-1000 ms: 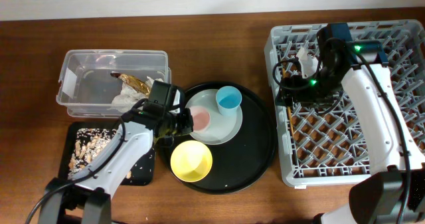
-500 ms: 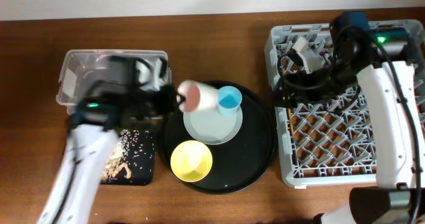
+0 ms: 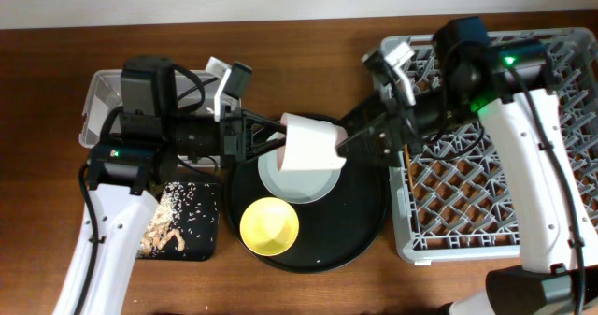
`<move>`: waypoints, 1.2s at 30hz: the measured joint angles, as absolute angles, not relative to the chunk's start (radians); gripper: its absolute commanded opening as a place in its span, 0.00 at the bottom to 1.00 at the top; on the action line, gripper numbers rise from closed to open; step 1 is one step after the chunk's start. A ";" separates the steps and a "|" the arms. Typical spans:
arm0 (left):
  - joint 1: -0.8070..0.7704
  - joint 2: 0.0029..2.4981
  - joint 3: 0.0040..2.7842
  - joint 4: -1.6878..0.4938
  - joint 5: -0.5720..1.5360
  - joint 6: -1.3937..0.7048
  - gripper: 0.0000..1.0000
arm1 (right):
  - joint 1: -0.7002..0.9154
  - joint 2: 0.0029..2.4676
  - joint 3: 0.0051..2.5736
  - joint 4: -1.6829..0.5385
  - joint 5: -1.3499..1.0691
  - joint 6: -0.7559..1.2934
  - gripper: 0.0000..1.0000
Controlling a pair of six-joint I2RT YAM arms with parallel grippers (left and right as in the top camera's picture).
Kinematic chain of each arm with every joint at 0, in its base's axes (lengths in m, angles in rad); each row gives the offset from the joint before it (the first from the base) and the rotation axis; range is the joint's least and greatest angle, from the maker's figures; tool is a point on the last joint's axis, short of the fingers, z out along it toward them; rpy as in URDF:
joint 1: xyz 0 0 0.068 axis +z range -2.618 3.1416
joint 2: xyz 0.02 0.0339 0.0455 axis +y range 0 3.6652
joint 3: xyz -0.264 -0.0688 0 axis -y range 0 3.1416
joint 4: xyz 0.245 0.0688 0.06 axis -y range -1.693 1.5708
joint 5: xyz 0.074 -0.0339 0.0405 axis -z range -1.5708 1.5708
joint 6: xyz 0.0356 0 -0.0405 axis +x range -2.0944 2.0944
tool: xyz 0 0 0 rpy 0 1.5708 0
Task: Sort waste into correct bins and load items into the dishwasher rack
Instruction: 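Grasp the pink cup with the left gripper and lift it, then pass the pink cup from the left gripper to the right gripper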
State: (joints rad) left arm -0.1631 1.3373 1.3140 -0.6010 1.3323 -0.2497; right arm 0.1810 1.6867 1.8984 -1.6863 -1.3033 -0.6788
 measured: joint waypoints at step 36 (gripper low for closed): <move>-0.174 1.339 1.315 -0.789 1.068 -0.197 0.31 | 0.163 1.687 1.898 -1.632 -1.310 -0.698 0.51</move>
